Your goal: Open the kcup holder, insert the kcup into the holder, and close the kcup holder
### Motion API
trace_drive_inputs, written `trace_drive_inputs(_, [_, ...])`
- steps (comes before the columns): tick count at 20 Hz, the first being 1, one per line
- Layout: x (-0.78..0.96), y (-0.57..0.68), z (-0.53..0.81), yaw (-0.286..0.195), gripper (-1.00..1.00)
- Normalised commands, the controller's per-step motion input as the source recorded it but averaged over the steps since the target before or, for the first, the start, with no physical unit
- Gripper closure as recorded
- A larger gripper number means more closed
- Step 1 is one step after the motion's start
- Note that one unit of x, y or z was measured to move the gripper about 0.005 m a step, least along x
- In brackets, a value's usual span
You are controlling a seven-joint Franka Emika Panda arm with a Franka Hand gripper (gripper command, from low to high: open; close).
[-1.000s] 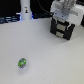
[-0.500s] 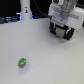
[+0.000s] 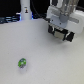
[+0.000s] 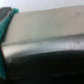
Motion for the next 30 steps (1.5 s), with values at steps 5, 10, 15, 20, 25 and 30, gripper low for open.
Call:
trace_drive_inputs(5, [0.91, -0.40, 0.14, -0.073, 1.00])
trace_drive_inputs(10, [0.89, -0.41, 0.15, -0.075, 1.00])
trace_drive_inputs(15, [0.68, -0.27, 0.12, -0.094, -1.00])
trace_drive_inputs(20, [0.41, -0.16, 0.18, -0.112, -1.00])
trace_drive_inputs(25, [0.35, -0.46, 0.31, -0.152, -1.00])
trace_drive_inputs(30, [0.28, -0.65, 0.24, -0.184, -1.00])
